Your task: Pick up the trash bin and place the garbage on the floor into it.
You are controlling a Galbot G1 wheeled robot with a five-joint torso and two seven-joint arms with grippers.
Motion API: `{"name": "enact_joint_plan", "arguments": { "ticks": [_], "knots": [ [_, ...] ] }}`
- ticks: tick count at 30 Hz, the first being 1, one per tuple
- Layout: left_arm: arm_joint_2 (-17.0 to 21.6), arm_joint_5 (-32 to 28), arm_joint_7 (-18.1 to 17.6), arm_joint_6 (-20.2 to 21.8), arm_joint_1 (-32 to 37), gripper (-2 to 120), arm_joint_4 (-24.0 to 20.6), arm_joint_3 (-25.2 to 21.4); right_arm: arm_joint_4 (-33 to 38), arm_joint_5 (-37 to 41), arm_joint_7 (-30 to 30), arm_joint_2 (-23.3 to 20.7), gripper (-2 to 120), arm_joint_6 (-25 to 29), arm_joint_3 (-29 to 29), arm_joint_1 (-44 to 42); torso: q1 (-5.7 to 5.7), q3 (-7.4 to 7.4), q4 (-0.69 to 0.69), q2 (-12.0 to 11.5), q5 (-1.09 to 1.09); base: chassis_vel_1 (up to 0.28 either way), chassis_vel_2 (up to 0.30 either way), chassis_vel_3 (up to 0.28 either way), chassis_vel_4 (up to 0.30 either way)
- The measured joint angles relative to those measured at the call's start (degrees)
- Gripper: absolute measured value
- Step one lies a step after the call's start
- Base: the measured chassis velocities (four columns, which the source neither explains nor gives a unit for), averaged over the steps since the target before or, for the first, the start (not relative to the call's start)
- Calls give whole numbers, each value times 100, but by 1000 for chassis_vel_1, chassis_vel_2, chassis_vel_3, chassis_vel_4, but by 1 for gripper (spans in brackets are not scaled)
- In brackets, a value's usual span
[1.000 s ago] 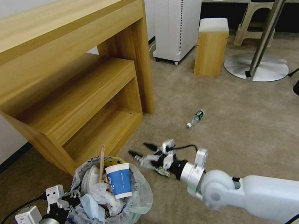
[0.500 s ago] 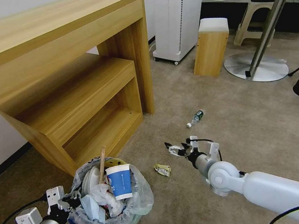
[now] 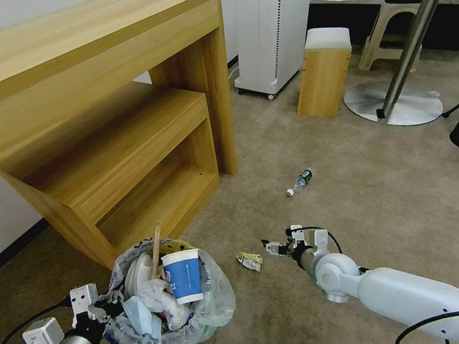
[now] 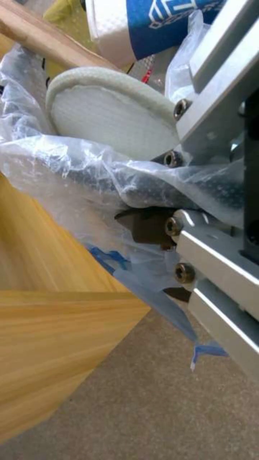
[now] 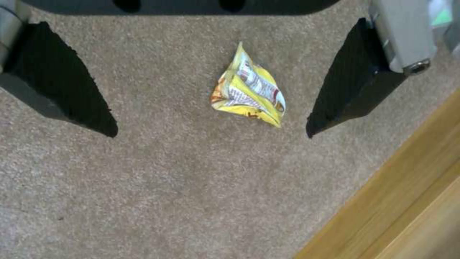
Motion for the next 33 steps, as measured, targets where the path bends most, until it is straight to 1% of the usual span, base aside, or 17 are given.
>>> {"name": "enact_joint_plan", "arguments": {
  "ticks": [10,14,16,17,18,20,27,29,31,33],
  "knots": [
    [25,-5,-6,13,-68,1,83,53,-301,-523,-232,20,100,-185,-248,4,0,0,0,0,0,0,0,0,0],
    [82,-42,-6,13,-115,1,116,74,-567,-737,-325,95,100,-190,-290,39,0,0,0,0,0,0,0,0,0],
    [113,-60,-6,12,-136,1,124,99,-822,-916,-452,173,100,-172,-316,92,0,0,0,0,2,0,0,0,0],
    [118,-63,-5,12,-146,1,126,117,-1012,-1068,-573,233,100,-147,-372,155,0,0,0,0,0,0,0,0,0],
    [118,-63,-5,12,-146,1,126,117,-1012,-1068,-573,233,100,-147,-372,155,0,0,0,0,0,0,0,0,0],
    [110,-65,-4,13,-147,1,126,131,-1320,-1352,-772,362,99,5,-508,260,0,0,0,0,0,0,0,0,0],
    [88,-58,-4,14,-136,1,115,139,-1560,-1687,-928,551,94,153,-737,381,0,0,2,0,0,0,0,0,0],
    [74,-52,-4,16,-139,1,101,149,-1767,-1981,-1085,629,94,307,-896,434,0,0,0,0,0,0,0,0,0],
    [67,-52,-4,16,-142,1,97,159,-1856,-2087,-1116,670,93,330,-969,456,0,1,-1,0,0,0,0,0,0],
    [58,-50,-4,17,-142,1,86,167,-2086,-2195,-1155,828,92,374,-1094,486,0,0,-1,0,0,0,0,0,0]
  ]
}}
